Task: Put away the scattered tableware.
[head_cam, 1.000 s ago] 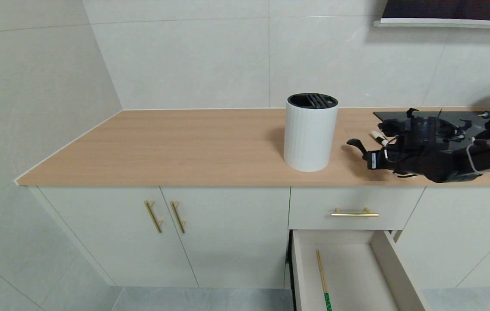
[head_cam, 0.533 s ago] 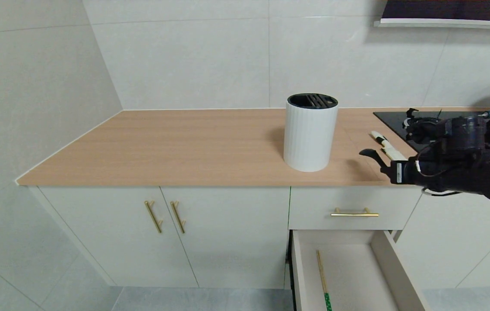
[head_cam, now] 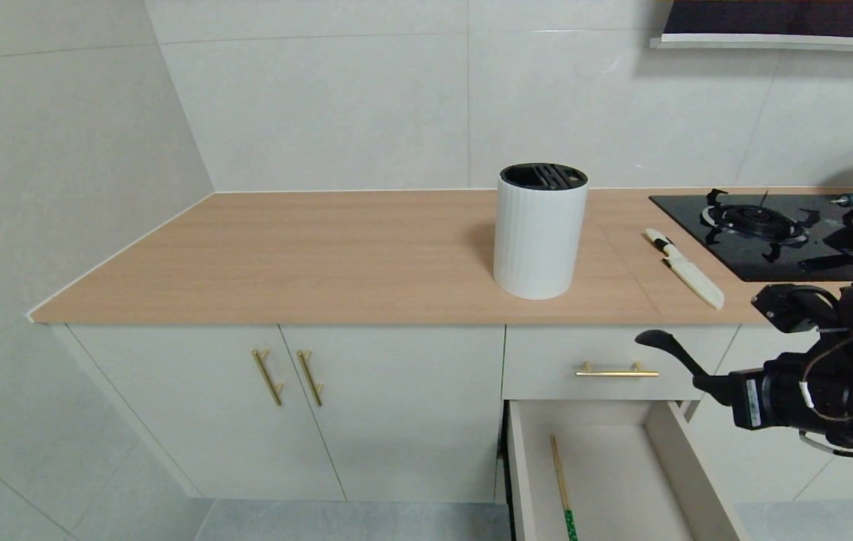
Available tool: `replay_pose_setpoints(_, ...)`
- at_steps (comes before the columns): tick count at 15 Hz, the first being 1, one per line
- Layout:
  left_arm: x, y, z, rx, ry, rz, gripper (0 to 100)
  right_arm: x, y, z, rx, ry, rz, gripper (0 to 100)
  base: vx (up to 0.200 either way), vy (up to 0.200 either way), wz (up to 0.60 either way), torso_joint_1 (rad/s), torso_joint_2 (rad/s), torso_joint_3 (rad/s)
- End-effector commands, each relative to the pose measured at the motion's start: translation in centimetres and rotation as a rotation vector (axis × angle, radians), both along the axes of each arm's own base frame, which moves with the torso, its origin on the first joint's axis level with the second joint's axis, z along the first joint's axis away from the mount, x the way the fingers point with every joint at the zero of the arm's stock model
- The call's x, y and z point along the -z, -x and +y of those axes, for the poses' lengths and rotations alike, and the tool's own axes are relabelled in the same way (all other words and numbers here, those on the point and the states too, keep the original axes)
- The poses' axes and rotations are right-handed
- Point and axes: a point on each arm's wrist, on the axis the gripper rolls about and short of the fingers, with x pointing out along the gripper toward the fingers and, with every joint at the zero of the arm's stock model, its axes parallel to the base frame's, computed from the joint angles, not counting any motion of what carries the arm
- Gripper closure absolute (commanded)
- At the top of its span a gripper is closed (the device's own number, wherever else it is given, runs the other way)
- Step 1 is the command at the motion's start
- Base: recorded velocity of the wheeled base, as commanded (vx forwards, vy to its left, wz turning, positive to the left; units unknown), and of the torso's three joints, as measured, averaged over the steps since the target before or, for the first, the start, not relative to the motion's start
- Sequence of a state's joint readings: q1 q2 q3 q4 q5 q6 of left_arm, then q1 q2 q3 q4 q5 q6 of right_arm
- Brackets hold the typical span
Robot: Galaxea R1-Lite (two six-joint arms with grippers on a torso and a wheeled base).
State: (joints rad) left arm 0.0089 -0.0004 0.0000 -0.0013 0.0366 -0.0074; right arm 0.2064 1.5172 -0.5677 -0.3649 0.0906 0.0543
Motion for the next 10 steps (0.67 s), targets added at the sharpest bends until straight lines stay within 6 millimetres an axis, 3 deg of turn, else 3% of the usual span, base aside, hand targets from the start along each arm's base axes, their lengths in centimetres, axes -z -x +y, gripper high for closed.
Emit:
replay_pose_setpoints(1,0.0,0.0,0.0,0.000,0.000,0.000,0,0.8,0.9,0.3,-0.020,0.010,0.024,100,0.000,0.000,0.00,0.000,0.00,0.000)
replay_pose_setpoints(4,0.0,0.0,0.0,0.000,0.000,0.000,0,1.6,1.1,0.3,-0.043,0.047,0.042,100,0.000,0.000,0.00,-0.058,0.12,0.076)
replay_pose_setpoints(10,0.0,0.0,0.0,0.000,0.000,0.000,0,2.3,0.7,0.4,-0.035,0.065,0.042,100,0.000,0.000,0.00,-0.196,0.46,0.268)
